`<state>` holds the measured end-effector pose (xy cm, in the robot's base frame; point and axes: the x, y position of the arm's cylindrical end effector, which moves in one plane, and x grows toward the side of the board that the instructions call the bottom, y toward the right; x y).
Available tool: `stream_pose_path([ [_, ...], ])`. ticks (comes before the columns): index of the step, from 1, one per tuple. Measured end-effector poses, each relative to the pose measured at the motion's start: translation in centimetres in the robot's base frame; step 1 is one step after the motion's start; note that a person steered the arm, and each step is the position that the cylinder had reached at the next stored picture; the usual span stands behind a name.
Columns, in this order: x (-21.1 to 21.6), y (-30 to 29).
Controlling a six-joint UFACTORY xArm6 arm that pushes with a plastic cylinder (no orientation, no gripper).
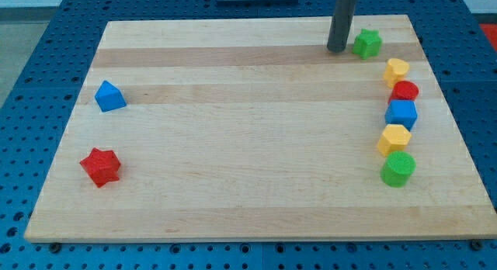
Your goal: Move the red circle towards top right
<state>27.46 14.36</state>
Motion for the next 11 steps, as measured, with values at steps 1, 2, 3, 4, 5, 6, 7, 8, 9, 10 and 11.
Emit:
stream_pose_path([
  [1, -0.2, 4.5],
  [2, 0.5, 7.3],
  [3, -0.3, 6.2],
  [4, -2.6, 4.5],
  [5, -3.8, 10.2],
  [6, -1.9, 13.9],
  [7, -0.3, 11.5],
  [8, 2.0, 9.1],
  [9, -0.3, 9.3],
  [10, -0.3, 4.8],
  [11, 4.5, 1.5],
])
